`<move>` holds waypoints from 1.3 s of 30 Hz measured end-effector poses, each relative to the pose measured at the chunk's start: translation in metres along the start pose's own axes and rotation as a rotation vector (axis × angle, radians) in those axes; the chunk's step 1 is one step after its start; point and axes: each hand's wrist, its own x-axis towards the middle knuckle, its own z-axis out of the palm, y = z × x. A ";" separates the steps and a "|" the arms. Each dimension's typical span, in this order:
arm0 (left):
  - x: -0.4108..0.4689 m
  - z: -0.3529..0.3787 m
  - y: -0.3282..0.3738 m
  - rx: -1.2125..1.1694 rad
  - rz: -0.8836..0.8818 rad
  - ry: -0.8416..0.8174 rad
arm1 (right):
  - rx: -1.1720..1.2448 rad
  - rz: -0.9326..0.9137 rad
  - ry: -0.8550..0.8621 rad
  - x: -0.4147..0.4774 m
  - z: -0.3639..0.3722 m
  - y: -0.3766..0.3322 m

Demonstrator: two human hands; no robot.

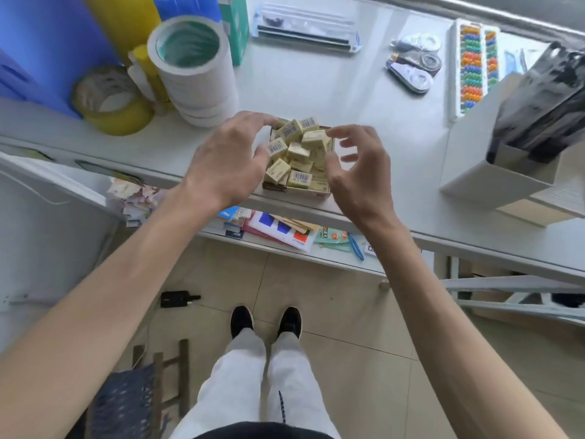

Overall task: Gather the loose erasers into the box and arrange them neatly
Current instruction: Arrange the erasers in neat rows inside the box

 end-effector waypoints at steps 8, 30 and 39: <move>0.003 -0.015 -0.001 -0.021 0.008 0.019 | -0.068 -0.035 -0.213 0.003 -0.011 -0.011; -0.006 0.003 0.003 -0.107 0.089 0.019 | -0.167 0.056 -0.407 0.002 -0.015 -0.013; 0.000 0.005 0.007 -0.098 0.119 -0.001 | -0.097 0.033 -0.353 -0.004 -0.025 -0.005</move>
